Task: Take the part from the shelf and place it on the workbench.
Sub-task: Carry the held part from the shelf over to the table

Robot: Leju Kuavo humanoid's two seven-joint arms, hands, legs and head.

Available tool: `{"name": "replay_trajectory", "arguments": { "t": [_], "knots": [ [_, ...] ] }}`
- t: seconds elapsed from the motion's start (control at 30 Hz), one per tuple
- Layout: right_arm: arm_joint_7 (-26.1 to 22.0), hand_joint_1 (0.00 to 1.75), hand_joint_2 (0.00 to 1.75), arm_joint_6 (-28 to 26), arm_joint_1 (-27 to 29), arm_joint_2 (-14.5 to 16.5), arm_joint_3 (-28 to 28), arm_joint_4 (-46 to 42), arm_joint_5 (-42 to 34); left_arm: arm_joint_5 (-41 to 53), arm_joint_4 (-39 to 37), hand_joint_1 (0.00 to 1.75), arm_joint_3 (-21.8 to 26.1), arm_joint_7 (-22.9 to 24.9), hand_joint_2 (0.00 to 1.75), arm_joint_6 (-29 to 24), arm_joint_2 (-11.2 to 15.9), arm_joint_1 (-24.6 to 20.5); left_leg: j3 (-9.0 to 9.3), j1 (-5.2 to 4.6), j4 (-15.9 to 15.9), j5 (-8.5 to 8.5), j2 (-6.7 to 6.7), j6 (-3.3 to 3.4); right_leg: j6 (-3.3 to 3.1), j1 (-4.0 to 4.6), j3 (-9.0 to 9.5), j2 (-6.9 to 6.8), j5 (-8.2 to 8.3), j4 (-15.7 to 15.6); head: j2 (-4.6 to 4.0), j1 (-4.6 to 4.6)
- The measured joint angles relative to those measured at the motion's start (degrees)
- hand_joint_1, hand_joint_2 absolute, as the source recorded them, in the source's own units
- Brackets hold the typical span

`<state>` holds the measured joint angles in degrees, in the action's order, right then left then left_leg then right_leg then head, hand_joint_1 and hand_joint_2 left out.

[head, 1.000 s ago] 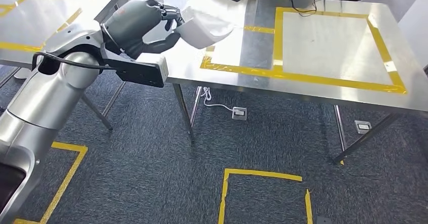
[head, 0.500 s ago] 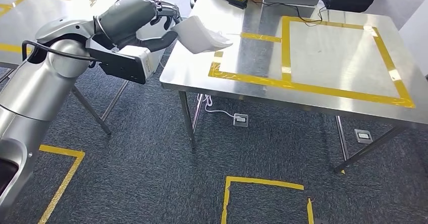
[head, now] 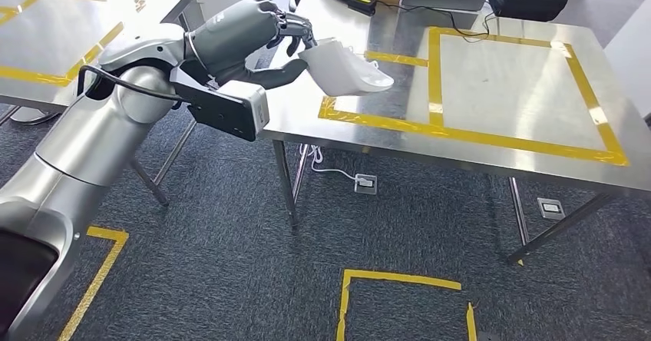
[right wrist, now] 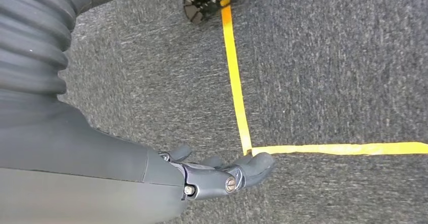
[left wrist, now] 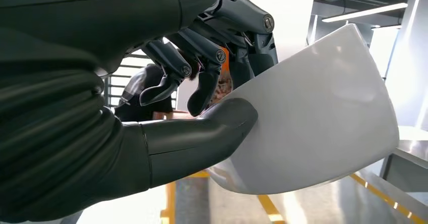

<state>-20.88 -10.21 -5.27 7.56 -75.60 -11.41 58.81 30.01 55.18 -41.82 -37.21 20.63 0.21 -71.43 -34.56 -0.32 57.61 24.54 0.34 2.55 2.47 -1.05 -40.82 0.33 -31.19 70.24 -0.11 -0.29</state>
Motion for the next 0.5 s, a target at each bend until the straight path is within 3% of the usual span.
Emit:
{"name": "replay_trajectory", "arguments": {
  "t": [0.03,0.07,0.1,0.17,0.2,0.27,0.33,0.4,0.5],
  "knots": [
    [0.18,0.00,1.75,-0.03,0.02,-0.01,0.00,0.00,-0.02,0.00,-0.11,1.75,-0.19,-0.02,1.75,-0.06,-0.27,0.30,-0.01,0.03,0.06,0.06,0.17,-0.09,0.09,-0.10,-1.50,-0.02,-0.77,2.74,0.00,-0.01],
    [0.32,0.00,1.75,-0.05,0.04,-0.03,0.00,0.00,-0.03,-0.01,-0.21,1.75,-0.39,-0.05,1.75,-0.11,-0.48,0.61,-0.02,0.11,0.17,0.17,0.37,-0.26,0.20,-0.22,-2.09,-0.06,-0.52,3.61,0.00,-0.01],
    [0.40,0.00,1.75,-0.05,0.05,-0.04,0.00,0.00,-0.03,-0.01,-0.31,1.75,-0.60,-0.09,1.75,-0.16,-0.61,0.87,-0.03,0.26,0.39,0.34,0.62,-0.54,0.35,-0.39,-1.44,-0.18,0.78,2.08,0.00,-0.01],
    [0.45,0.00,1.75,-0.03,0.01,-0.03,0.00,0.01,-0.04,-0.02,-0.45,1.75,-0.89,-0.16,1.75,-0.25,-0.71,1.14,-0.11,0.52,1.26,0.96,1.17,-1.44,0.83,-0.76,2.10,-1.28,4.21,-4.95,0.00,0.02],
    [0.42,0.00,1.75,0.02,-0.03,0.04,0.00,0.00,-0.05,-0.02,-0.50,1.75,-0.95,-0.17,1.75,-0.29,-0.69,1.18,-0.21,0.51,1.81,1.40,1.41,-1.97,0.75,-0.88,3.57,-1.83,5.27,-7.92,0.00,0.06],
    [0.38,0.00,1.75,0.14,-0.04,0.20,0.00,-0.01,-0.06,-0.03,-0.53,1.75,-1.01,-0.26,1.75,-0.37,-0.65,1.24,-0.19,0.25,2.30,2.00,1.80,-2.90,-0.02,-0.83,4.40,-2.17,5.47,-9.84,0.00,0.15],
    [0.36,0.00,1.75,0.21,0.03,0.24,0.00,-0.02,-0.06,-0.04,-0.54,1.75,-1.16,-0.39,1.75,-0.41,-0.62,1.35,0.11,0.24,2.07,2.23,2.28,-3.50,-1.12,-0.80,4.32,-1.38,5.48,-9.82,0.00,0.19],
    [0.34,0.00,1.75,0.28,0.05,0.25,0.00,-0.02,-0.06,-0.04,-0.54,1.75,-1.32,-0.48,1.75,-0.44,-0.49,1.46,-0.37,0.45,3.52,3.52,1.90,-4.08,-1.91,-0.87,4.40,-0.71,5.59,-9.88,0.00,0.08],
    [0.28,0.00,1.75,0.48,0.05,0.24,0.00,-0.02,-0.06,-0.04,-0.54,1.75,-1.53,-0.54,1.75,-0.45,-0.16,1.91,-4.88,0.61,13.20,8.38,0.34,-4.52,-2.61,-0.75,4.42,0.43,5.65,-9.94,0.00,-0.10]
  ]
}}
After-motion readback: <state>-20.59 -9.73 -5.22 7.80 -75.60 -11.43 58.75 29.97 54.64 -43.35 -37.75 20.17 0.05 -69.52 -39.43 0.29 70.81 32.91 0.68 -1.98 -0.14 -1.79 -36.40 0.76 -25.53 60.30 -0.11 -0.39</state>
